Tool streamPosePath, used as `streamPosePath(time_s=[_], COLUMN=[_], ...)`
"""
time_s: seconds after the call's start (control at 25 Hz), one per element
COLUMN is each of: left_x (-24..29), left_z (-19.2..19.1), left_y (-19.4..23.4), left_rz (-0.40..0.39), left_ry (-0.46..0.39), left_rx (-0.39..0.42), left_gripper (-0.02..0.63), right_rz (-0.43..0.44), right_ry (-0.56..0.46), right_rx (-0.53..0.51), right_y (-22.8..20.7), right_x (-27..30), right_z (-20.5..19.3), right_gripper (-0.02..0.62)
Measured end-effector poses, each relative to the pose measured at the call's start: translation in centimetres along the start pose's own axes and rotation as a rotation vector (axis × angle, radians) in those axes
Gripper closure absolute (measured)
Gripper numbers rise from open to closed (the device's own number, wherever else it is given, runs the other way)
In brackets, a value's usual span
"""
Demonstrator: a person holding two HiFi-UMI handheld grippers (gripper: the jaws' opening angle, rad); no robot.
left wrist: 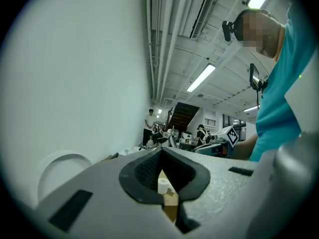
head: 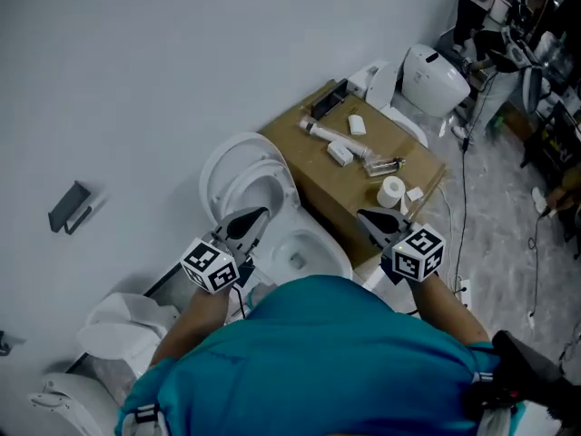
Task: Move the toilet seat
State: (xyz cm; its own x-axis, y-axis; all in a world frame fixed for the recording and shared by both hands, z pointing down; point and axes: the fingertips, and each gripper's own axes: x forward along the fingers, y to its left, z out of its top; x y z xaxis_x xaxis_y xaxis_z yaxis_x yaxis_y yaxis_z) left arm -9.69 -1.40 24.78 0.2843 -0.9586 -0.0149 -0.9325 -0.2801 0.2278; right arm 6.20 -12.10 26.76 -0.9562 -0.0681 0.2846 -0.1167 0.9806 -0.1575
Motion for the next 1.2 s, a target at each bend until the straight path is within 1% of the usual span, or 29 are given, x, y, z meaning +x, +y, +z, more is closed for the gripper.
streamPosePath(time_s=[0.2, 0.32, 0.52, 0.92, 1.2], left_x=[-0.3, -0.3, 0.0, -1.3, -1.2], left_z=[0.8, 0.6, 0.3, 0.3, 0.2], left_y=[-0.6, -0.9, -1.2, -0.1, 0.6], left_rz=[-0.007, -0.012, -0.023, 0.027, 0.03], left_ry=[0.018, 0.022, 0.018, 0.005, -0.007], left_rx=[0.013, 0.012, 0.005, -0.009, -0.021], left_gripper=[0.603, 0.603, 0.603, 0.603, 0.603], right_rz=[-0.06, -0.078, -0.072, -0.051, -0.041], right_ry=[-0.053, -0.085, -0.097, -0.089, -0.084], right_rx=[0.003, 0.024, 0.0, -0.04, -0.048], right_y=[-0.9, -1.6, -1.6, -1.2, -1.5], right_x=[-2.9, -3.7, -3.6, -2.5, -1.5], right_z=[0.7, 1.1, 1.6, 2.2, 2.5], right_gripper=[0.597, 0.597, 0.597, 0.597, 0.597])
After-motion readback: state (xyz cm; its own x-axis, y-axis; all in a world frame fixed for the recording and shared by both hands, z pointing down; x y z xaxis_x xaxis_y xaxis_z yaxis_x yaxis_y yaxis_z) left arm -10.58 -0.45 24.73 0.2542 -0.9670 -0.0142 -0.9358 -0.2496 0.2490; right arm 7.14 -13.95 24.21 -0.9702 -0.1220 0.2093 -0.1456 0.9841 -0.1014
